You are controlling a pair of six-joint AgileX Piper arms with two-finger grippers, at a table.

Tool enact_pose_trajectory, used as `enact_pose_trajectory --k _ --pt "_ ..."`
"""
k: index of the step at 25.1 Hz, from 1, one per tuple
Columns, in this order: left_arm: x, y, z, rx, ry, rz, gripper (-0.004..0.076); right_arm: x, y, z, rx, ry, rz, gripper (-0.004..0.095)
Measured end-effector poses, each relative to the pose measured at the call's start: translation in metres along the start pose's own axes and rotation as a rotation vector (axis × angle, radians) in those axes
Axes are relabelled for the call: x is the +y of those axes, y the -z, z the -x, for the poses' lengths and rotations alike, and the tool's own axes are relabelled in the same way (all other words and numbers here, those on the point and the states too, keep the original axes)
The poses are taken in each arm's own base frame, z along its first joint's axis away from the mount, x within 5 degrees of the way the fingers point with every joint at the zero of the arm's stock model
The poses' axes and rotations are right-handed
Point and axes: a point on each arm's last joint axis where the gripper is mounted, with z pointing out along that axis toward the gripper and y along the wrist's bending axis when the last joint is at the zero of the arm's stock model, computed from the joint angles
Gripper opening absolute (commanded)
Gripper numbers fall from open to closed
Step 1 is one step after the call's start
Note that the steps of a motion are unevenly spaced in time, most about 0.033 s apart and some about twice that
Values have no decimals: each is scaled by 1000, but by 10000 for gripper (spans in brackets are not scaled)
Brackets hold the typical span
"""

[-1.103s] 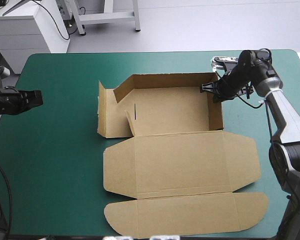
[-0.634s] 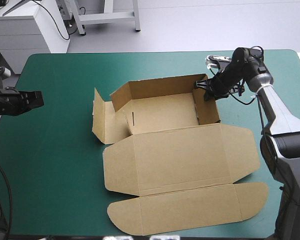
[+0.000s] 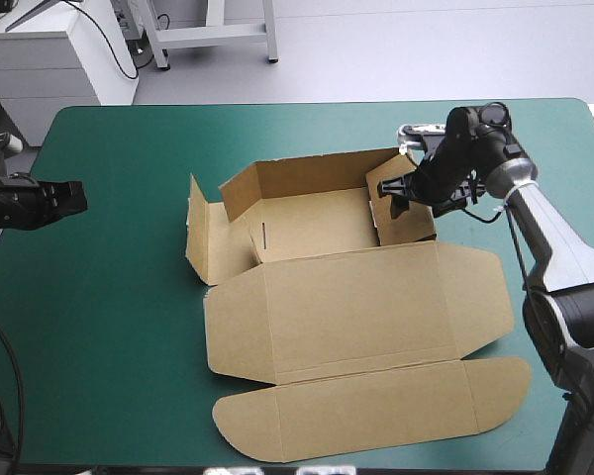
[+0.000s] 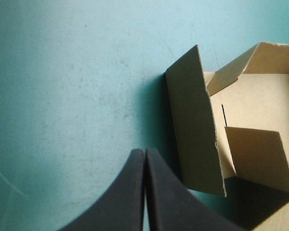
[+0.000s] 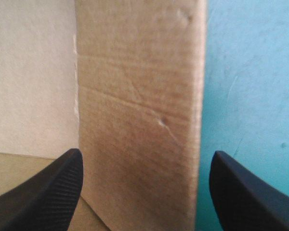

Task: Fold the box

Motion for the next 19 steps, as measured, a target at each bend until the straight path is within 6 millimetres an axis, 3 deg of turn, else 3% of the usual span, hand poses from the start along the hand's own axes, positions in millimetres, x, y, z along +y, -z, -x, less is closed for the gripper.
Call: enact_pose_trajectory --k 5,7,8,9,11,15,19 --pt "-1 0 -2 24 1 -16 -8 -1 -34 -6 90 6 -27 674" --pt "-2 0 -2 26 1 -17 -8 -2 -38 -5 100 7 -33 630" --pt "-2 0 -2 27 1 -17 -8 -3 -41 -5 105 7 -34 560" --pt "-2 0 -2 27 1 -17 -8 -3 -42 -5 107 6 -35 407" --pt "-2 0 -2 27 1 -17 -8 -3 -42 -5 107 7 -37 15" --pt "-2 0 -3 29 1 -17 -8 -4 -35 -4 87 43 -61 -4" --pt "-2 0 -3 31 1 -19 -8 -3 -2 -4 2 73 -82 -4"
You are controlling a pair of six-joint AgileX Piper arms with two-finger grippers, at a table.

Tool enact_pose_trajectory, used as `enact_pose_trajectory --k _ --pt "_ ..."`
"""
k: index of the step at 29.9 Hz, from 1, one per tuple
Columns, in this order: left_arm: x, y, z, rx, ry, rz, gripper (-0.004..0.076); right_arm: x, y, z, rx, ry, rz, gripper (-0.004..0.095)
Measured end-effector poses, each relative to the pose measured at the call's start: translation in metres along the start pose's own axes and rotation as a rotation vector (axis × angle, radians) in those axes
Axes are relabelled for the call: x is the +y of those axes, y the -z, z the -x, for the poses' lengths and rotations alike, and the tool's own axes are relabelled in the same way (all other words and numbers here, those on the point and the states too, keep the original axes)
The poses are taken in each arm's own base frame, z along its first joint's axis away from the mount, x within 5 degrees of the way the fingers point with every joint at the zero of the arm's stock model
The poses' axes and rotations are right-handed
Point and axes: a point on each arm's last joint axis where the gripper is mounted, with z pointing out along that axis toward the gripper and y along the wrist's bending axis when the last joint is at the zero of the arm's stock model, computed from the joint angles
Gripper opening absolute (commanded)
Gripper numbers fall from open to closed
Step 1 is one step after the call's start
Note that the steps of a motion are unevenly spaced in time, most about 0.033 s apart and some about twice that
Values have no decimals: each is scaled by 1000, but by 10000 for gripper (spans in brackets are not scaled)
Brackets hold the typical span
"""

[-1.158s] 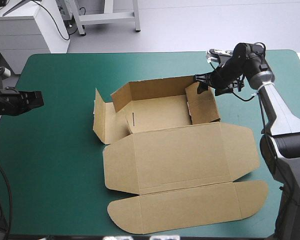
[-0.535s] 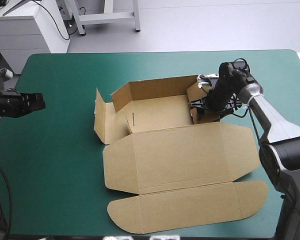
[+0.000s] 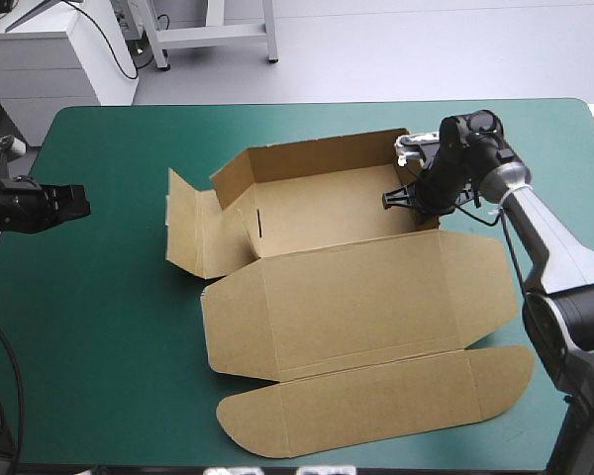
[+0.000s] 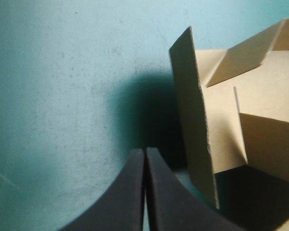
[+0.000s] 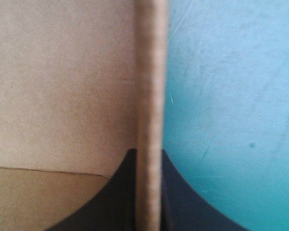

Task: Fold the box

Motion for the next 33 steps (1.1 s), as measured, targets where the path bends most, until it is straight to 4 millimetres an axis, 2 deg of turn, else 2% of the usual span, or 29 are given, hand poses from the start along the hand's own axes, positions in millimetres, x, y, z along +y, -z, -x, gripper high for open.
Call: enact_pose_trajectory --k 4,11,16,19,22,25,31,33 --pt "0 0 1 -6 -8 4 -8 2 50 -8 -115 14 0 -5" --pt "16 -14 7 -31 18 36 -8 6 108 -32 -236 21 42 -5" --pt "37 -39 7 15 84 10 -8 12 120 -53 -241 24 108 -4" --pt "47 -58 7 33 151 -40 -8 16 120 -55 -232 31 161 -4" --pt "49 -81 7 67 198 -92 -8 20 119 -55 -227 32 201 -4" --pt "31 -106 6 115 189 -148 -8 22 115 -54 -219 41 226 -4" --pt "-37 -144 -3 214 90 -256 -8 22 93 -42 -186 42 229 -4" --pt "-53 -151 -7 228 66 -271 -8 21 85 -39 -174 39 221 -4"
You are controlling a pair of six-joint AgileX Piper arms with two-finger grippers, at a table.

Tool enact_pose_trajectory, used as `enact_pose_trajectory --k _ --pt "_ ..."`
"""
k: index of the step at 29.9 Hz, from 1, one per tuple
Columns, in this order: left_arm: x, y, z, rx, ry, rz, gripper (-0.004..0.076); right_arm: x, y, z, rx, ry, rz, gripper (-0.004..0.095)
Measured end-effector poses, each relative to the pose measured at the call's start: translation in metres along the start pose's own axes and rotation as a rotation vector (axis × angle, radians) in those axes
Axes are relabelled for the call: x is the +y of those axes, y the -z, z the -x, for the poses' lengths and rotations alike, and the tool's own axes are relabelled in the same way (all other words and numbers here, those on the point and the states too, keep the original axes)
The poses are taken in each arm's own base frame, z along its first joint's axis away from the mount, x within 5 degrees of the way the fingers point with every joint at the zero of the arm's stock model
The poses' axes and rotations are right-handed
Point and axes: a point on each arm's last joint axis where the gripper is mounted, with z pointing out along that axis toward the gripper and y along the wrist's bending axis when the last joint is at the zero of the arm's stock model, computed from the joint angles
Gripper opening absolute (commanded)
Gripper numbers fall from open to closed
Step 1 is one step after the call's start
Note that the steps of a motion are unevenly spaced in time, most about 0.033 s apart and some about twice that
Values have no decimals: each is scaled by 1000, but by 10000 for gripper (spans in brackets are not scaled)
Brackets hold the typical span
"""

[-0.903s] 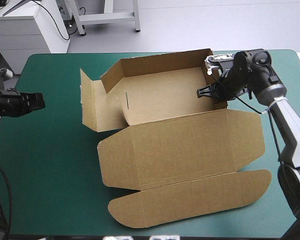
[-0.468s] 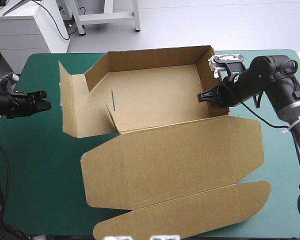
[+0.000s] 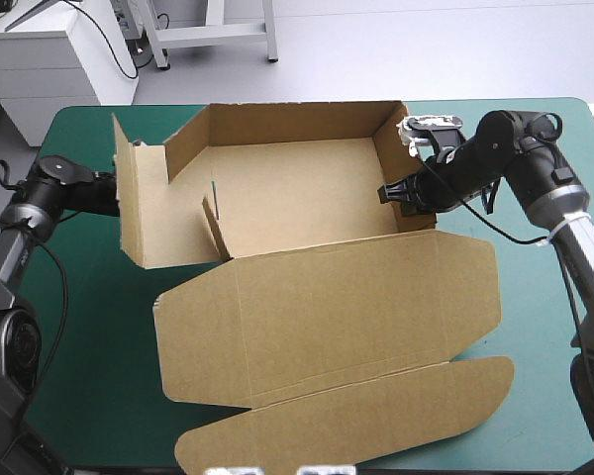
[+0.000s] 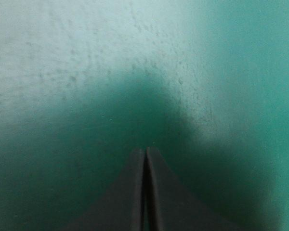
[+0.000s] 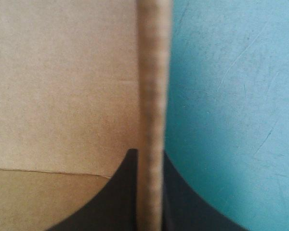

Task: Fold the box

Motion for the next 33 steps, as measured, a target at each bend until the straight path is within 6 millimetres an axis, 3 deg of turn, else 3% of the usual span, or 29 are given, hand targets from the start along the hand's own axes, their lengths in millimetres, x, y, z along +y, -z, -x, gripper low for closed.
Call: enact_pose_trajectory --k 7,12,19,26,33 --pt "-20 -17 -6 49 -36 -30 -9 -6 -5 4 -24 4 -50 -4" --pt "-31 -6 -8 29 -65 -32 -8 -9 -10 6 -23 -4 -72 -4" --pt "-67 21 -17 -12 -149 -65 -9 -19 -25 8 13 -12 -131 -4" --pt "-89 15 -23 -13 -192 -104 -8 -20 -27 8 16 -7 -145 -4" --pt "-93 14 -22 -32 -230 -146 10 -21 -27 8 22 -3 -156 -4"
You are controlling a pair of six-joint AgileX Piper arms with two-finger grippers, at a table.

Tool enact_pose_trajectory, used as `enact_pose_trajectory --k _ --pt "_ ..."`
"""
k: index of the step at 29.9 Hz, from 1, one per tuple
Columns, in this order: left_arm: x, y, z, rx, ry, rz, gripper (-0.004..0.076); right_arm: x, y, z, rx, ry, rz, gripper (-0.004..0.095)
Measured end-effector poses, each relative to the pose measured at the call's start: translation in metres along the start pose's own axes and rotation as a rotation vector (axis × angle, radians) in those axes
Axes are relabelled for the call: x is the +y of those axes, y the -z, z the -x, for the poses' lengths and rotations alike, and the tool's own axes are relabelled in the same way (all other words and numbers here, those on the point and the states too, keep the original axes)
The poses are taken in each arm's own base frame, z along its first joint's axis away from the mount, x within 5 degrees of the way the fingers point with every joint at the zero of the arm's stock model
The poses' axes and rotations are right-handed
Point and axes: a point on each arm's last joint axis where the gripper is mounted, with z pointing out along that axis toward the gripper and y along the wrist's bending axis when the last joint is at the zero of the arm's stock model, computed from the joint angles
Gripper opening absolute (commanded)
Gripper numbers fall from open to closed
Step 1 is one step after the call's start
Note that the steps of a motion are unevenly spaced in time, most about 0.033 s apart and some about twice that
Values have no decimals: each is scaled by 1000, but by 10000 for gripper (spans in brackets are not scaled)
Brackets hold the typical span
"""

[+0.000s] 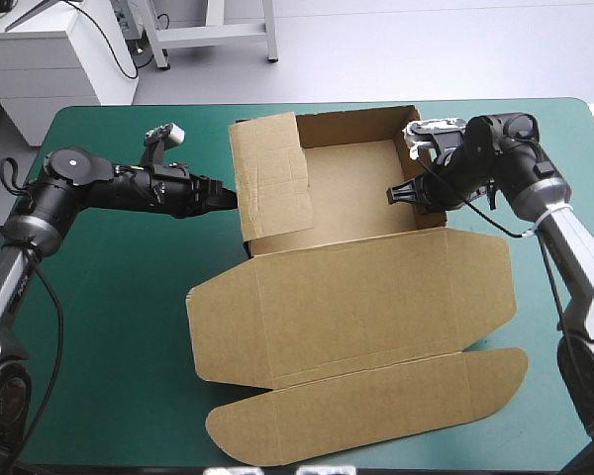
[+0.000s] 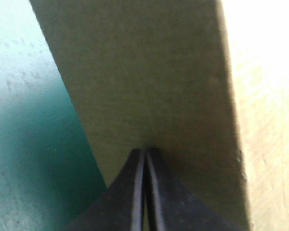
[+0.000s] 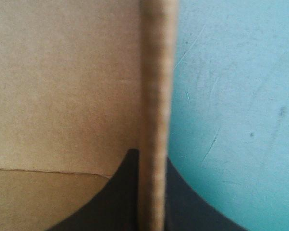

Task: Fold the box

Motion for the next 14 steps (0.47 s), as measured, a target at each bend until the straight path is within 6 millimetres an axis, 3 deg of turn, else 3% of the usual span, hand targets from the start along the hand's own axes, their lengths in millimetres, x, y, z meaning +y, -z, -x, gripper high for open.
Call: enact_pose_trajectory --k 3,7,11,14 --pt "0 0 0 1 -8 2 92 0 -1 -1 11 0 -1 -4" --pt "0 0 0 0 -10 0 284 -1 -2 -1 21 1 -4 -4" --pt "-1 0 1 -11 12 -16 529 -1 -2 -2 24 3 -9 -4" --pt "-1 0 2 -18 46 -16 612 -2 -2 -2 24 6 -19 -4"
